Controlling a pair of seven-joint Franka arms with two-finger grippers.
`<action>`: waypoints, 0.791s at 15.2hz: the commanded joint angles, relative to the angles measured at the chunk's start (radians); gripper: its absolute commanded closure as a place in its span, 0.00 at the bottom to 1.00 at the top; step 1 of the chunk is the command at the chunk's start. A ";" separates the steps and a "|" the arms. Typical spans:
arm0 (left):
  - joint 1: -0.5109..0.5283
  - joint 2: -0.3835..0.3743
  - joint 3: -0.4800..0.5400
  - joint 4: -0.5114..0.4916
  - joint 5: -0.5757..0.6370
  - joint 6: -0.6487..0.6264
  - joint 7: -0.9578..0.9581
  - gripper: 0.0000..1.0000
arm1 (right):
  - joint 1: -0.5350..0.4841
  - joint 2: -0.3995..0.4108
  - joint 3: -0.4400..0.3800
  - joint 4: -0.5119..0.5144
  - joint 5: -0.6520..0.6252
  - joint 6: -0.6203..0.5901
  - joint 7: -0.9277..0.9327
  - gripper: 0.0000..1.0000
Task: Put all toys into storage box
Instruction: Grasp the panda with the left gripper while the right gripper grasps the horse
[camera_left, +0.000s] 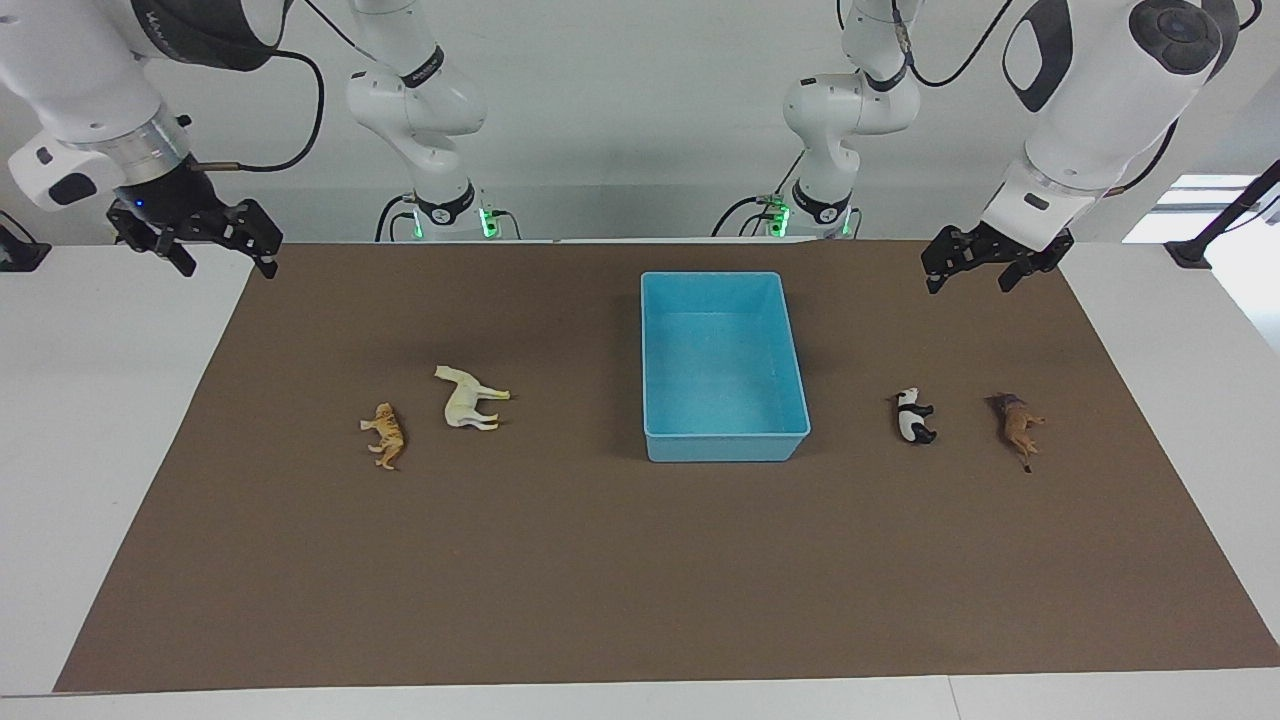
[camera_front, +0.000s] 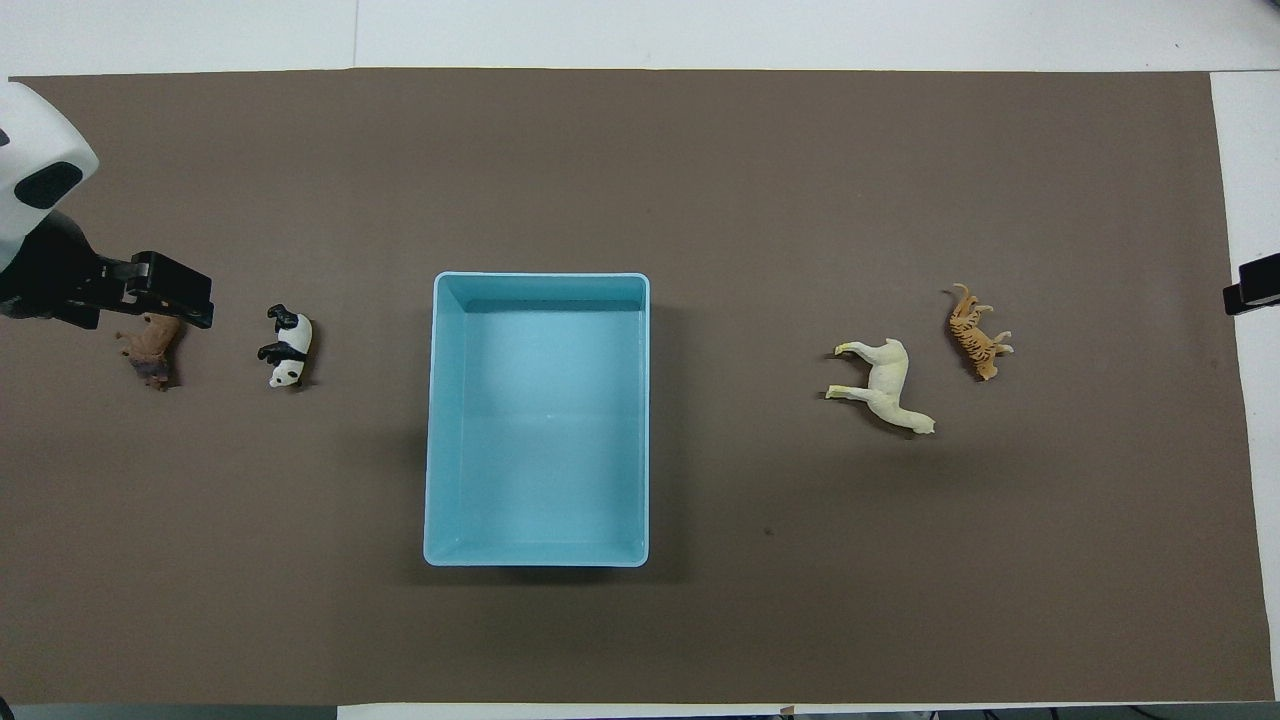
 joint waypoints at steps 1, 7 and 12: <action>-0.001 0.006 0.008 0.009 -0.010 0.007 0.007 0.00 | -0.012 -0.006 0.012 -0.010 -0.014 0.014 -0.009 0.00; -0.001 -0.005 0.033 -0.028 -0.010 0.041 0.010 0.00 | -0.012 -0.018 0.010 -0.030 -0.014 0.016 0.023 0.00; 0.010 0.017 0.049 -0.010 0.000 0.061 -0.017 0.00 | 0.002 -0.058 0.016 -0.149 -0.013 0.124 0.025 0.00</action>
